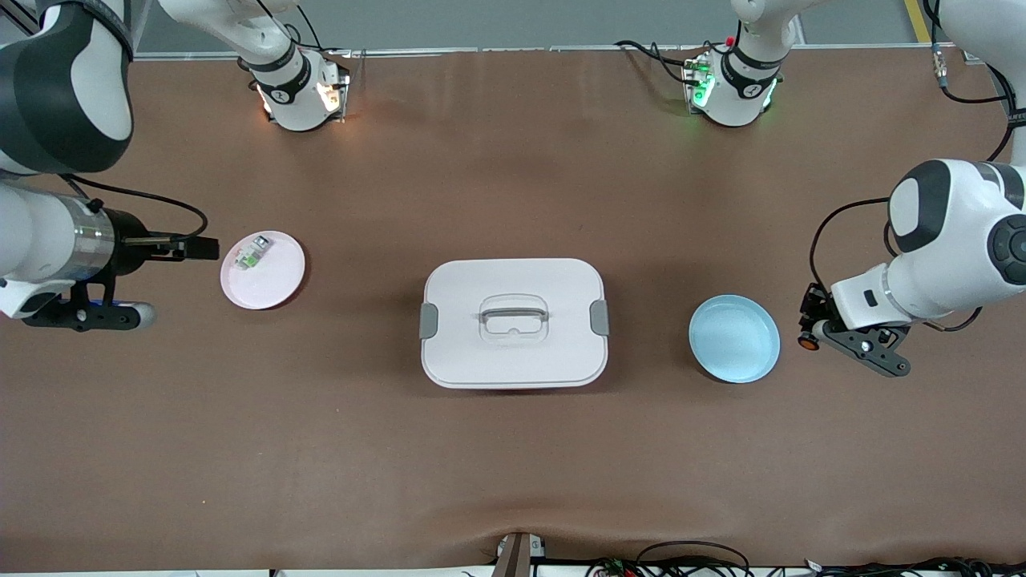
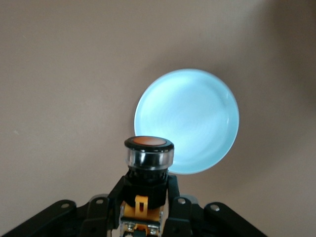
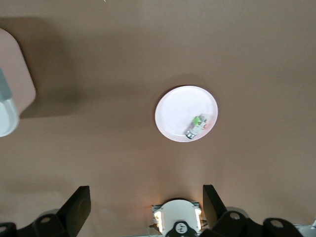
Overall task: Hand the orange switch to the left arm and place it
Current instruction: 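Carry the switch to the blue plate while the right gripper withdraws, then lower the switch onto the light blue plate and open the left gripper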
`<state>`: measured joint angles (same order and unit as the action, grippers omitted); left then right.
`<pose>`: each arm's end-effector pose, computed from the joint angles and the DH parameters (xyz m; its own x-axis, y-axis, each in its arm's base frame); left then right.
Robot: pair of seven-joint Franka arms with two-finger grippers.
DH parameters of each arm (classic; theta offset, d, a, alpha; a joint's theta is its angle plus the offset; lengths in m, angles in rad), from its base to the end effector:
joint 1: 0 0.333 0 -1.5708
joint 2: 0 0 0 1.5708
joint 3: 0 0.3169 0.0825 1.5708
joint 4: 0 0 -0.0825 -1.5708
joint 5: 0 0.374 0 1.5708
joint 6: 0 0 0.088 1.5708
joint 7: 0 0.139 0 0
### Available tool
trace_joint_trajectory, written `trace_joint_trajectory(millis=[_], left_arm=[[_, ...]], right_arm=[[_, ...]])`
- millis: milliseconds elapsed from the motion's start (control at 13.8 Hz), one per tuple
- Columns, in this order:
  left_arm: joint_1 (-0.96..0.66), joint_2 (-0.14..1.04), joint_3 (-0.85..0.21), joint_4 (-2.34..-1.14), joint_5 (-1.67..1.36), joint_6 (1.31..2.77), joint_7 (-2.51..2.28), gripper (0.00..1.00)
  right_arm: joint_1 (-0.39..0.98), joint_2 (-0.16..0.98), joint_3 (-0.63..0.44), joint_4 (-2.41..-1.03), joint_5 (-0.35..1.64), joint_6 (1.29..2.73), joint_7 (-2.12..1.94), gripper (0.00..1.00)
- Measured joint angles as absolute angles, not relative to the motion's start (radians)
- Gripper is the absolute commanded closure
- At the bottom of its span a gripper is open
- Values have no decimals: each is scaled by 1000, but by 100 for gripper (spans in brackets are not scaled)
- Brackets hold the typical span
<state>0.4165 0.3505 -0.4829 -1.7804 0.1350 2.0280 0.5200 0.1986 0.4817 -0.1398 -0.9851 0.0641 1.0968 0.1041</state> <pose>0.6205 -0.0114 0.3480 0.8073 -0.5894 -0.0296 -0.5868 -0.8070 0.0663 0.6108 0.0694 0.5368 0.9340 -0.0283 -0.3561 -0.0158 -0.9992 0.0381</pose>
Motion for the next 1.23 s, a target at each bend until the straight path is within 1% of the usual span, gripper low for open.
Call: trace_joint_trajectory(millis=[434,867,1229], left_arm=[[439,383,-484,-1823,225,2063,720,100],[445,509,-484,-1834,322,2187,832,100],[420,544,-496,-1845,348,2244,878,100]], right_arm=[[104,482,-140,-1009,53,1087,-6,0],[90,478,-143,-1015,46,1068,-8,0],[81,421,-166,-1006,41,1074,22,0]])
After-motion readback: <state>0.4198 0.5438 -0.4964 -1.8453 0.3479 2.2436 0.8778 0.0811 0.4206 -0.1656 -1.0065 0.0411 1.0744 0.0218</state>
